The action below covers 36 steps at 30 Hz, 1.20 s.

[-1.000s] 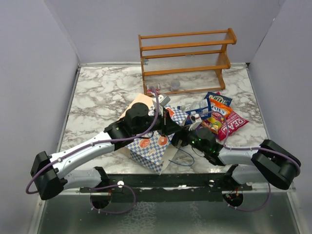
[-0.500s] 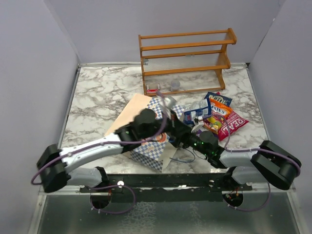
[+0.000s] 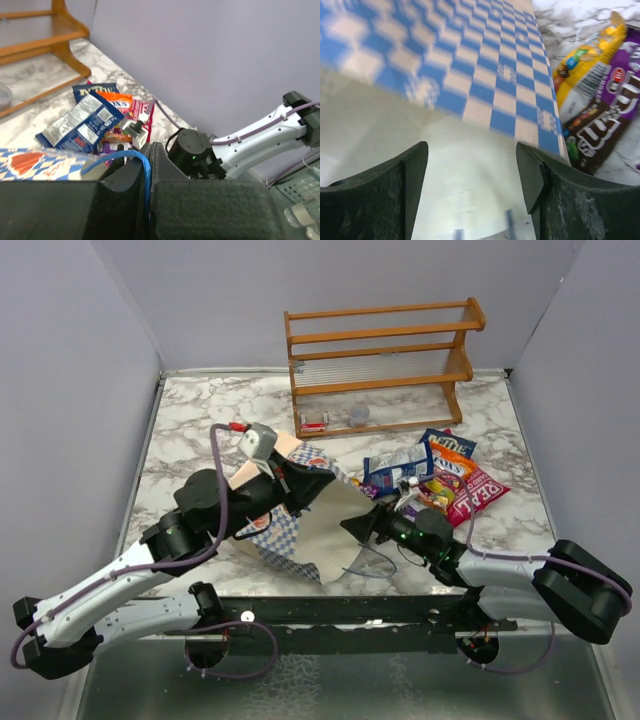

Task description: Take the snacks out of the paper bag

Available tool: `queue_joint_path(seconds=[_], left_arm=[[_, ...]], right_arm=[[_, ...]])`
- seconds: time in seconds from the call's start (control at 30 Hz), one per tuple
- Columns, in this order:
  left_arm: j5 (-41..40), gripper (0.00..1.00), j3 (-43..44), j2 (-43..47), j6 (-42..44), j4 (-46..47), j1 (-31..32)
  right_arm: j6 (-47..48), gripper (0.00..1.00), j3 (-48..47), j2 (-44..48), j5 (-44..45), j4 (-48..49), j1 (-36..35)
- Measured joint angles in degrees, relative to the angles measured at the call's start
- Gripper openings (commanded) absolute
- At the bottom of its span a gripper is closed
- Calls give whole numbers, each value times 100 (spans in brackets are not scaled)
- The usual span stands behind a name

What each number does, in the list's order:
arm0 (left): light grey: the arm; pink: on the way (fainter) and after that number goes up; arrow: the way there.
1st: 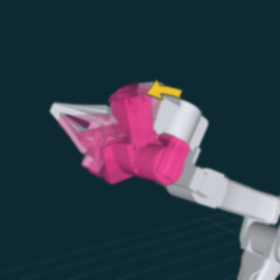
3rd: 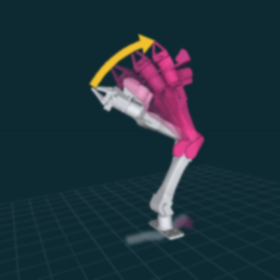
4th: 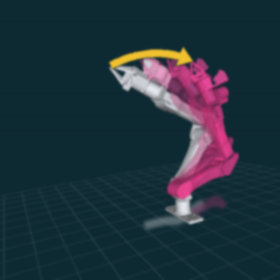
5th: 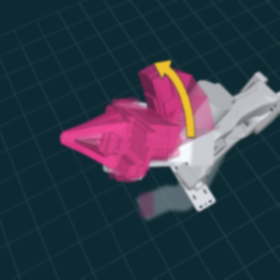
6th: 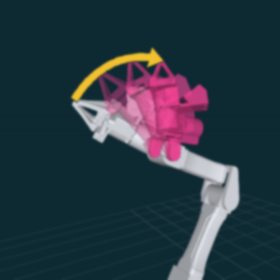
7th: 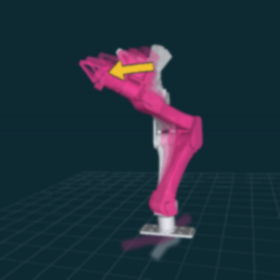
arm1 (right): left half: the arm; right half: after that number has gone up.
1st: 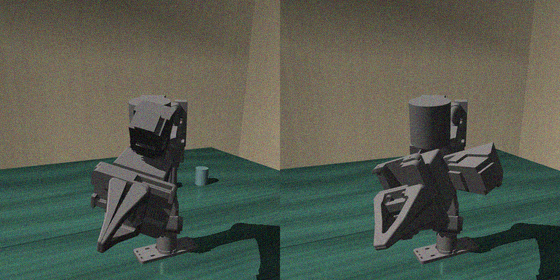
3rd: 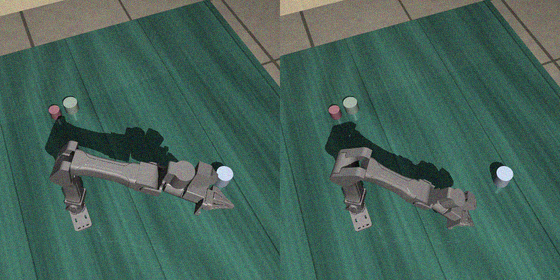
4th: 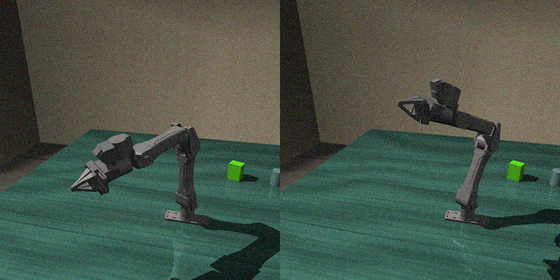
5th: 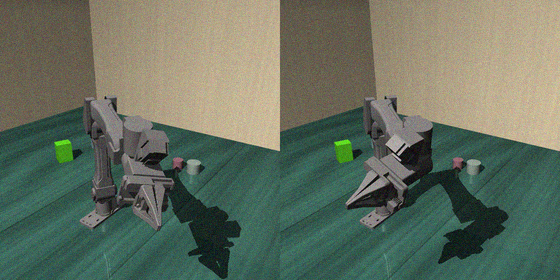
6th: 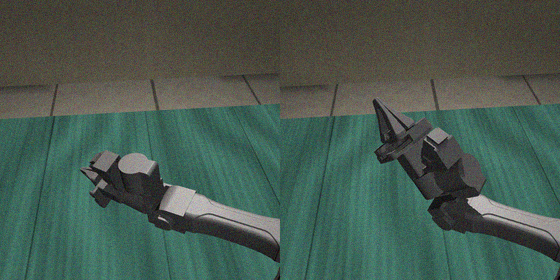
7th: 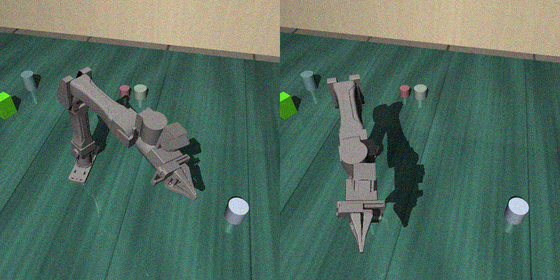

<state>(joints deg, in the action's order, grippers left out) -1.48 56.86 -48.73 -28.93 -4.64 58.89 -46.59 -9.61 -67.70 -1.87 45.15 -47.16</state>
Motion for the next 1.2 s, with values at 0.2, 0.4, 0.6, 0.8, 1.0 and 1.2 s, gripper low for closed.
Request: queue_joint_path(seconds=[0.2, 0.4, 0.6, 0.8, 1.0, 1.2], left_arm=[[-192, 0, -157, 181, 39, -68, -2], [-173, 0, -203, -417, 129, -208, 0], [-153, 0, -94, -479, 232, -374, 0], [-162, 0, 4, -479, 310, -404, 0], [-173, 0, 271, -431, 435, -505, 0], [-111, 0, 442, -415, 520, -540, 0]], right_arm=[[146, 64, -297, -66, -48, 31, -452], [955, 62, -472, -66, 103, 101, -966], [2514, 65, -468, 404, 190, -90, -1051], [3825, 66, -44, 1154, -9, 153, -1051], [5139, 58, -170, 920, -833, 175, -1051], [5821, 44, -1051, -498, -1185, 809, -1054]])
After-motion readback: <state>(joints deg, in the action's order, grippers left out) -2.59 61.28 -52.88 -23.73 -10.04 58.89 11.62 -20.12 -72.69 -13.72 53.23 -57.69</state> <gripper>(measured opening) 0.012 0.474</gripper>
